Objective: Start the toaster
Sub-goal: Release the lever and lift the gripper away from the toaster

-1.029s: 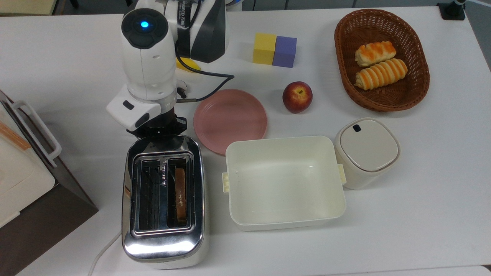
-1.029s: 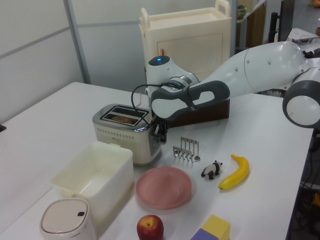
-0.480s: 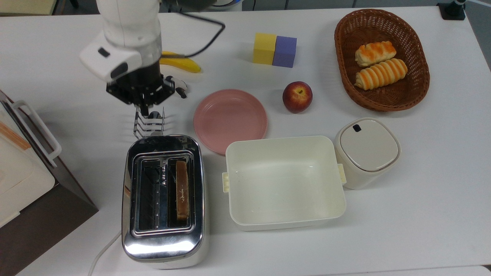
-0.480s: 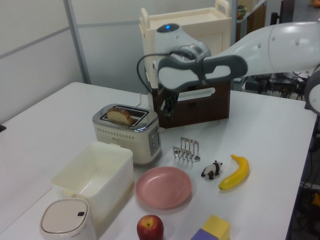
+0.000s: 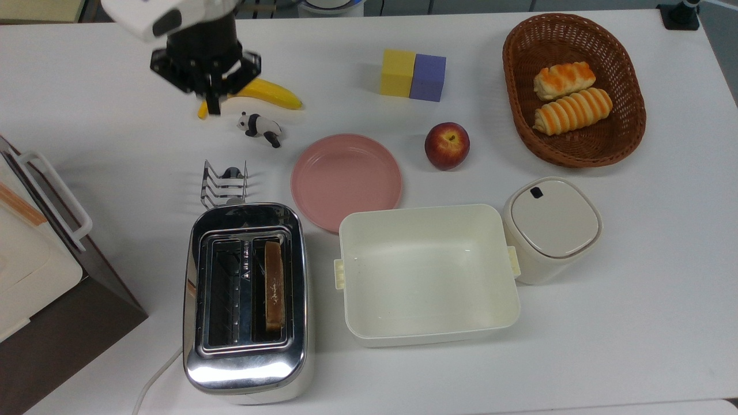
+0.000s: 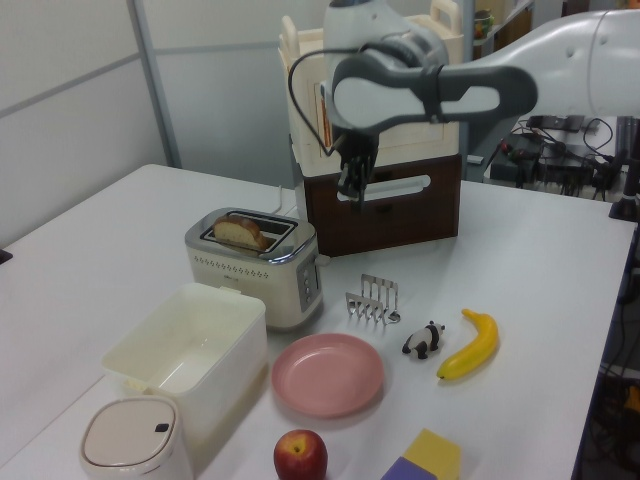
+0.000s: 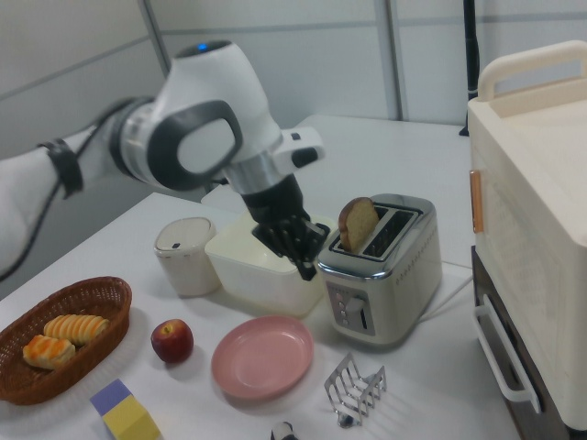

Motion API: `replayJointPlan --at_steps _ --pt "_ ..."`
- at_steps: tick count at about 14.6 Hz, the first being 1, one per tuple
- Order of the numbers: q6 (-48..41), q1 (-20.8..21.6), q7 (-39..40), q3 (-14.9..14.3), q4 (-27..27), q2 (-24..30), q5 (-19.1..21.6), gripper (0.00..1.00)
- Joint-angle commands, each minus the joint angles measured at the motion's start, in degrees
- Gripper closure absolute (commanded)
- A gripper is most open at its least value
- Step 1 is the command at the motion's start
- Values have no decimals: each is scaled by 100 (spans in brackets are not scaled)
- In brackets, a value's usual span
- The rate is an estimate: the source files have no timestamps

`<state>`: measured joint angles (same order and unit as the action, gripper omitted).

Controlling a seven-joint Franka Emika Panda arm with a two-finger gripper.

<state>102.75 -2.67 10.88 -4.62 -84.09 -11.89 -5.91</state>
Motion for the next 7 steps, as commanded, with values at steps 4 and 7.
replayJointPlan --at_steps 4,7 --pt "-818 57 -138 -21 235 495 574 100" --pt "-818 48 -165 -38 244 556 617 100"
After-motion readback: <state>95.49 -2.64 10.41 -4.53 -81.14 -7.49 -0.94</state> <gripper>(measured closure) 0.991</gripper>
